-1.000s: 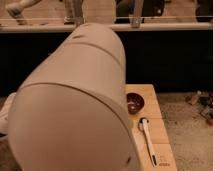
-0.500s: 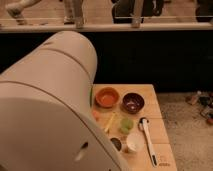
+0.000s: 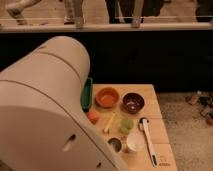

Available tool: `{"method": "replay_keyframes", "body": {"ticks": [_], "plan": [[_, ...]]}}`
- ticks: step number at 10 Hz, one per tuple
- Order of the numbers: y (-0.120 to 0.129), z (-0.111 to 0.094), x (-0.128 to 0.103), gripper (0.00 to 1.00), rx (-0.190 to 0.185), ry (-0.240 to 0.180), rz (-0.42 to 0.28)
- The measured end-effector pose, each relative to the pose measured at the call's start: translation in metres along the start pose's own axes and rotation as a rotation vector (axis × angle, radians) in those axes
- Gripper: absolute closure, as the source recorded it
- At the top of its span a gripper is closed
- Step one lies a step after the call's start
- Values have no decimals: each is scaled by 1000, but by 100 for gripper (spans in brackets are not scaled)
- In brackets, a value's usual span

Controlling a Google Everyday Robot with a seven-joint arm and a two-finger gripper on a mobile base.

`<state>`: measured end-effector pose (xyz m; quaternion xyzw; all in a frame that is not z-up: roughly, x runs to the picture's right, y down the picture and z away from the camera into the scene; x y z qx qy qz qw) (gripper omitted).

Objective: Place sponge in paper cup

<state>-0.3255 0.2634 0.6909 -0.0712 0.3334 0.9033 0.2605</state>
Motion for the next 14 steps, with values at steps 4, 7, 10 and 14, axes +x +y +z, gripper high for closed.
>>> {"method": "replay_keyframes", "body": {"ticks": [4,7,10,14], "plan": [[8,15,8,22,13,24,-2],[18,25,13,22,25,39,-11],[29,36,18,22,40,55,-26],[39,50,15,22,66,72,-28]]}}
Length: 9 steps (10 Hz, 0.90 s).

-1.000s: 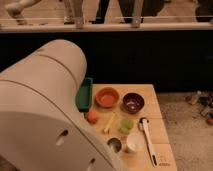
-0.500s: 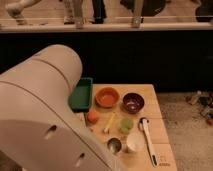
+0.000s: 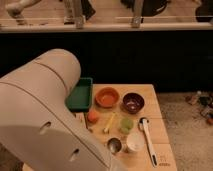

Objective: Place sponge in paper cup

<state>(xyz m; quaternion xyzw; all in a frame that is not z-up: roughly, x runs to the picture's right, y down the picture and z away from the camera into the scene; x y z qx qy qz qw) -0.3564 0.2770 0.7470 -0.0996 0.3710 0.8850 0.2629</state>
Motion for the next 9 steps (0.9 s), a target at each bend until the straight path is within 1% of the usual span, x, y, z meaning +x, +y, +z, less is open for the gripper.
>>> {"method": "replay_keyframes", "body": {"ticks": [5,9], "plan": [[10,22,-11,22,43,45,12],[10,35,-14,22,83,62,13]]}}
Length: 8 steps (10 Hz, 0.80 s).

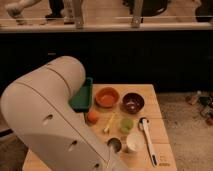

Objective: Place sponge in paper cup

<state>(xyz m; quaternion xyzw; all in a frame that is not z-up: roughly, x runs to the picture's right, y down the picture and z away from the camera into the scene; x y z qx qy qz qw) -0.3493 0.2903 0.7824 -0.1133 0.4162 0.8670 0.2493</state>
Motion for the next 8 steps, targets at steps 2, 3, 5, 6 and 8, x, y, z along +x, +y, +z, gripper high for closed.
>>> {"method": "replay_keyframes", "body": {"ticks": [2,3,5,6,8], "plan": [[-1,4,1,22,14,2,-5],[-1,5,2,22,16,4,-8],[-1,4,6,22,-21,24,-34],[-1,2,8,22,-52,40,-53],[1,1,12,22,-84,65,-72]]}}
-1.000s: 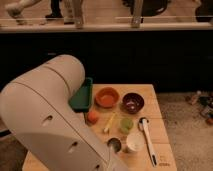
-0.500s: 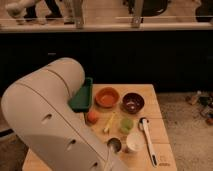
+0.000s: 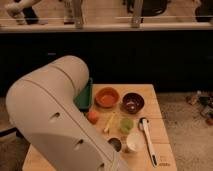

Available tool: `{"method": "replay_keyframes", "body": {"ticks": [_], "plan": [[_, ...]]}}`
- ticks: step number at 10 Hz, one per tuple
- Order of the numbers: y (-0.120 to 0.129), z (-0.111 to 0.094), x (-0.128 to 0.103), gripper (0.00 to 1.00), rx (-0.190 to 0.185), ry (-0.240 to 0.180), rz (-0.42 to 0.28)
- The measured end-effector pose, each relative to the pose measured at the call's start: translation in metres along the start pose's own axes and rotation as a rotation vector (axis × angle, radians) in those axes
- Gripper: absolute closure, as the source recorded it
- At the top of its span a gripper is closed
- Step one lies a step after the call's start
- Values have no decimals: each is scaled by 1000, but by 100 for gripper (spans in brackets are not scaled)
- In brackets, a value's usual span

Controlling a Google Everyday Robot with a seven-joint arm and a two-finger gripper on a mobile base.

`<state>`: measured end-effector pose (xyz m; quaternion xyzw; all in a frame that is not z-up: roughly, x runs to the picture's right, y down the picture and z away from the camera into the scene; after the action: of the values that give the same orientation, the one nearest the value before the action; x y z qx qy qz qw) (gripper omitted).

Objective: Place sponge in paper cup

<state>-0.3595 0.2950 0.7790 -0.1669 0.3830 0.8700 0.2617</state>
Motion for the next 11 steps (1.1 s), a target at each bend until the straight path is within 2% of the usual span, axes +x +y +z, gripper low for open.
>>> {"method": "replay_keyframes", "body": {"ticks": [3,8,11], "plan": [[3,4,4,22,-17,25,-33],[10,11,7,22,-16,56,-70],[13,10,6,22,-21,59,-78]]}}
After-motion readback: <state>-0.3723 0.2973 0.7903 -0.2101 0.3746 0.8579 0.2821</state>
